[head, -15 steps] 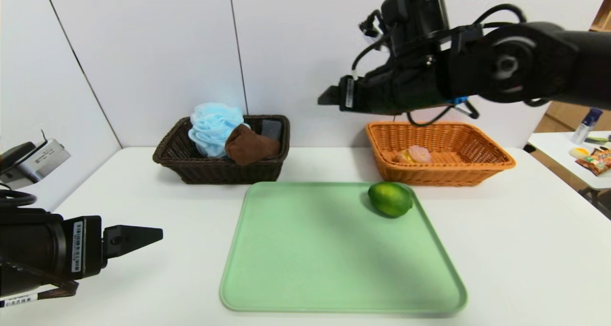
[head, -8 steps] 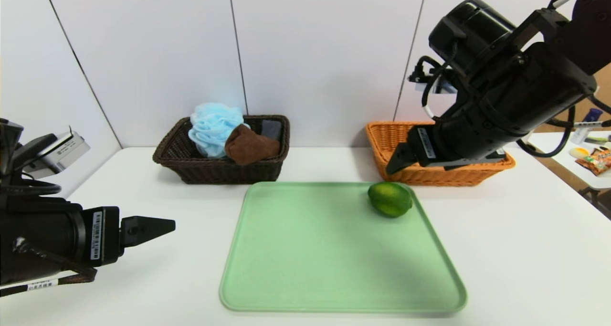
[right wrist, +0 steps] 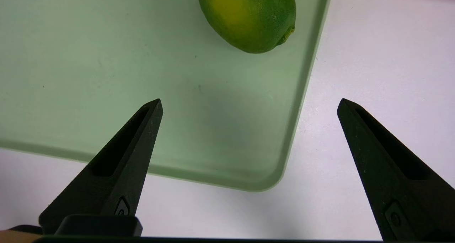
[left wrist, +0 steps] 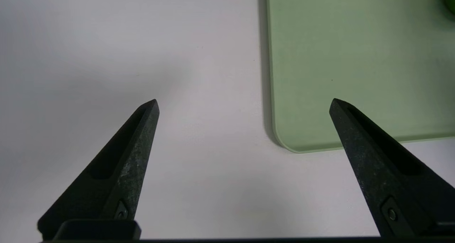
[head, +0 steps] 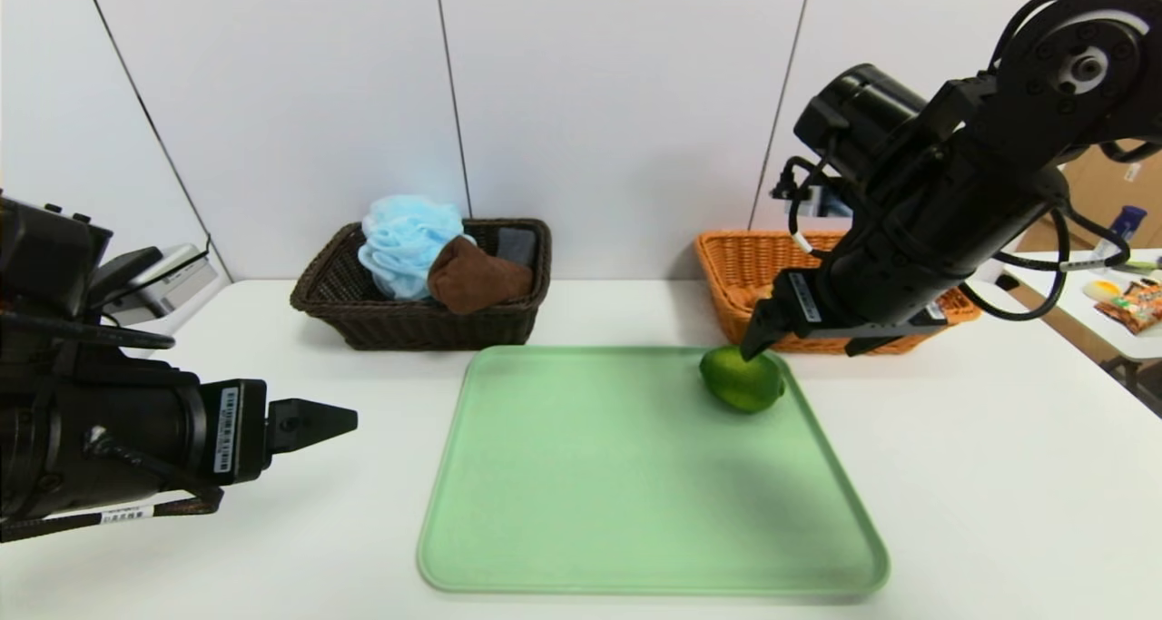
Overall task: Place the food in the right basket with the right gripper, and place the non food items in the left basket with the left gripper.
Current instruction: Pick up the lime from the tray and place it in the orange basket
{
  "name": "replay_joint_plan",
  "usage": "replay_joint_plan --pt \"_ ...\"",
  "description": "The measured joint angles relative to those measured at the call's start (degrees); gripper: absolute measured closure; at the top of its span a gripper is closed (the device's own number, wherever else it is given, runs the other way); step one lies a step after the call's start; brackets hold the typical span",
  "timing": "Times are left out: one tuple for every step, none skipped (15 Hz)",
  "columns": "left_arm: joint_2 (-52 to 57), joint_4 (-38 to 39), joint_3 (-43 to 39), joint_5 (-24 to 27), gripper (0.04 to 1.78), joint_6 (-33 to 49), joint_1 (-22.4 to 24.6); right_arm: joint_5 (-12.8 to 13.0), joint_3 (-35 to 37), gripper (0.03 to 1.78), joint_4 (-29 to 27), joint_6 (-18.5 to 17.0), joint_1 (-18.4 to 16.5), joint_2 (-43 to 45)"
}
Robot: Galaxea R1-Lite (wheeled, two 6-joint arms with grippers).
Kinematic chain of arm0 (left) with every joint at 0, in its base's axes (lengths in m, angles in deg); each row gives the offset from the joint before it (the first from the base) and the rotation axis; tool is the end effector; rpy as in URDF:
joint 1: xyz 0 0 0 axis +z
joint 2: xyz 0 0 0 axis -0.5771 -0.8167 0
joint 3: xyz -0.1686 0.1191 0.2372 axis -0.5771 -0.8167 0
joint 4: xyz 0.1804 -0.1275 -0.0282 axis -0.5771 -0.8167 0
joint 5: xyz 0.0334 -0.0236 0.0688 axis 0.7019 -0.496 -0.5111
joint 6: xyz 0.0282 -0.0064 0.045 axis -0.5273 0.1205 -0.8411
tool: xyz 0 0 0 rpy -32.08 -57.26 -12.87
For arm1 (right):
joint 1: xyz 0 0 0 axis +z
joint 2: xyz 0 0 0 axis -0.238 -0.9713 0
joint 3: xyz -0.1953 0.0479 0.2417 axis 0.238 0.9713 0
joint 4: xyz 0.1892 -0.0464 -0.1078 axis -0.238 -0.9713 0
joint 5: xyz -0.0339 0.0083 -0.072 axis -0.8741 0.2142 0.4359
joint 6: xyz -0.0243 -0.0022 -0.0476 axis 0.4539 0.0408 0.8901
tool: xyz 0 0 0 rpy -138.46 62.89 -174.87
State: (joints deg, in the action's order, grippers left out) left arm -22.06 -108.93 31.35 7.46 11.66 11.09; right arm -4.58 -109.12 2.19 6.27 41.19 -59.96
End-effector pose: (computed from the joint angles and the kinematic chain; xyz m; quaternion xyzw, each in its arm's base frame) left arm 0.2042 -0.0871 0.2188 -0.1141 0.3610 -0.0858 0.9216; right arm 0.3345 0.1694 0.2516 -0.0104 0.5346 0.0883 0.8404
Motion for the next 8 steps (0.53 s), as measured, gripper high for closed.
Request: replay_joint_plan --pt "-0.4 0.5 0.1 0.0 0.13 0.0 0.0 -1.1 0.5 0.12 0.0 0.3 -0.2 -0.3" --pt "-0.8 1.1 0.1 0.0 0.13 0.0 0.0 -1.4 1.0 0.12 0.1 0.4 -0.2 -0.5" --pt "-1.1 1.4 0.1 0.0 0.13 0.0 0.0 -1.4 1.3 0.12 0.2 0.4 -0.2 -0.7" --pt "-1.3 1.4 0.1 0.0 0.13 0.1 0.0 -1.4 1.6 0.12 0.3 0.4 -0.2 -0.9" --pt "-1.5 1.4 0.1 0.0 0.13 0.0 0.0 -1.3 2.0 0.12 0.4 0.5 -0.4 -1.2" --pt "-1.6 1.4 0.1 0.0 0.13 0.0 0.0 -1.4 2.4 0.12 1.2 0.5 -0.5 -1.4" --pt "-1.8 1.5 0.1 0.0 0.13 0.0 0.0 -1.4 3.3 0.12 2.6 0.5 -0.5 -1.5" --pt "-1.9 1.5 0.2 0.0 0.13 0.1 0.0 -1.4 4.7 0.12 4.7 0.6 -0.5 -1.6"
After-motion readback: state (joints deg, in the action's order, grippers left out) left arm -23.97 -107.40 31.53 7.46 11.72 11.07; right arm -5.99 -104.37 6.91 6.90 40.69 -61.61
